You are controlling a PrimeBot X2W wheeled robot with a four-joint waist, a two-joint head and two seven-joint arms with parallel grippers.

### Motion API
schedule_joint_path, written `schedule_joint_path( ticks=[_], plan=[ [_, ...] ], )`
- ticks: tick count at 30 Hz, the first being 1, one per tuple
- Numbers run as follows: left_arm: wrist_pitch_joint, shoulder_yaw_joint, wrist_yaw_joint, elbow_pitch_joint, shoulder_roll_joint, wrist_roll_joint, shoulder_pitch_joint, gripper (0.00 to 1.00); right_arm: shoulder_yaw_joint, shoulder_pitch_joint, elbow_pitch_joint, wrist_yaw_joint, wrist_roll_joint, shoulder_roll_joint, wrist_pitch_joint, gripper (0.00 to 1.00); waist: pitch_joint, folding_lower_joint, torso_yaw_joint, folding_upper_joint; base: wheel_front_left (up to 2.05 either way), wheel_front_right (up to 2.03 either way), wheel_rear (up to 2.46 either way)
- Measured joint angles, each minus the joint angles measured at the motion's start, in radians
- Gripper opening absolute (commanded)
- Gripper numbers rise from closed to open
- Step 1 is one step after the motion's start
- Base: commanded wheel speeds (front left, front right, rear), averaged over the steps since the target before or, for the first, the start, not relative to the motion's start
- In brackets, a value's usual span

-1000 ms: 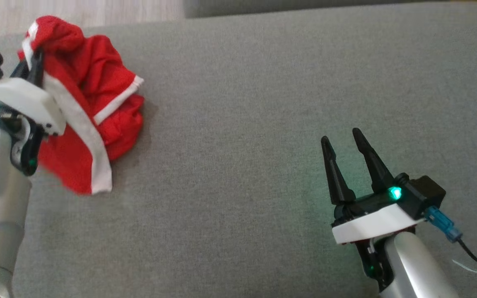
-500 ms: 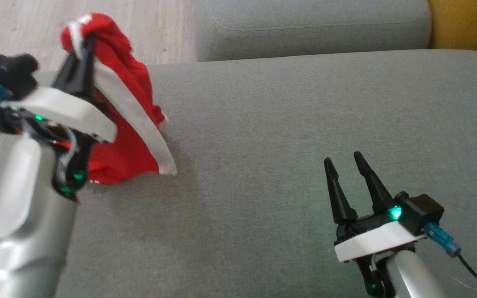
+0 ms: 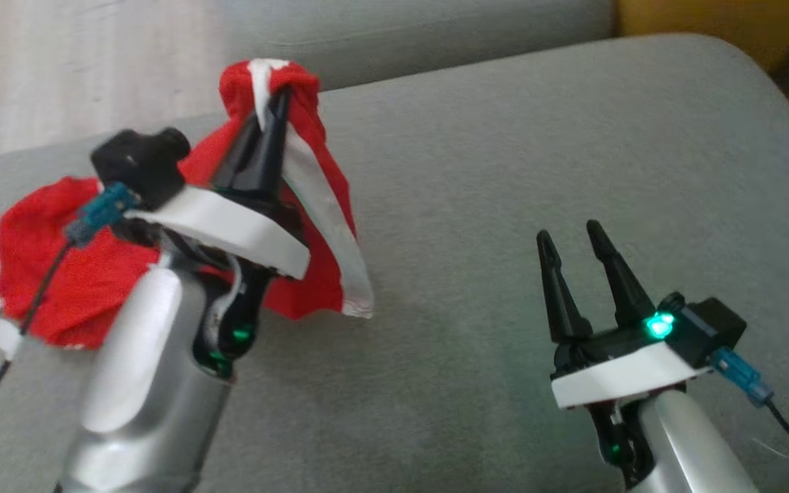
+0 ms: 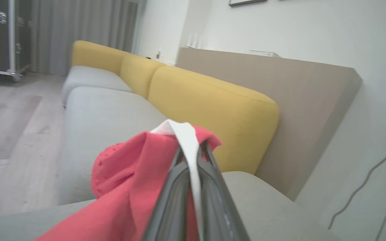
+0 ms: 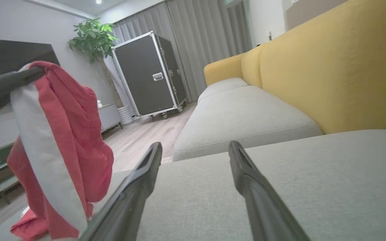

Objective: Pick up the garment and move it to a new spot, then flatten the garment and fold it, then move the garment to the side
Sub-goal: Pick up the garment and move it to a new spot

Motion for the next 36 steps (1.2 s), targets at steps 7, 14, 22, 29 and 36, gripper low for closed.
schedule_joint_path(
  ticks=[7, 14, 22, 29, 36],
  plan=[
    [-0.062, -0.053, 0.008, 0.052, -0.072, 0.006, -0.022, 0.0, 0.005, -0.051, -0.049, 0.0, 0.028, 0.0, 0.0, 1.0, 0.046, 0.0, -0.138, 0.0, 0.0, 0.0, 0.0],
    [-0.198, -0.117, 0.04, 0.131, -0.111, -0.042, -0.191, 0.0, 0.008, -0.064, -0.076, 0.0, 0.046, 0.0, 0.0, 1.0, 0.117, 0.0001, -0.247, 0.0, 0.0, 0.0, 0.0],
    [-0.358, -0.204, 0.079, 0.25, -0.117, -0.124, -0.308, 0.0, -0.002, -0.067, -0.093, 0.0, 0.053, 0.0, 0.0, 1.0, 0.188, 0.0002, -0.288, 0.0, 0.0, 0.0, 0.0],
    [-0.37, -0.27, 0.059, 0.536, -0.083, -0.066, -0.266, 1.0, -0.029, -0.072, -0.089, 0.0, 0.032, 0.0, 0.0, 1.0, 0.206, 0.0002, -0.225, 0.0, 0.0, 0.0, 0.0],
    [-0.41, -0.265, 0.033, 0.614, -0.055, -0.043, -0.204, 1.0, -0.044, -0.072, -0.055, 0.0, -0.01, 0.0, 0.0, 1.0, 0.174, 0.0001, -0.13, 0.0, 0.0, 0.0, 0.0]
  ],
)
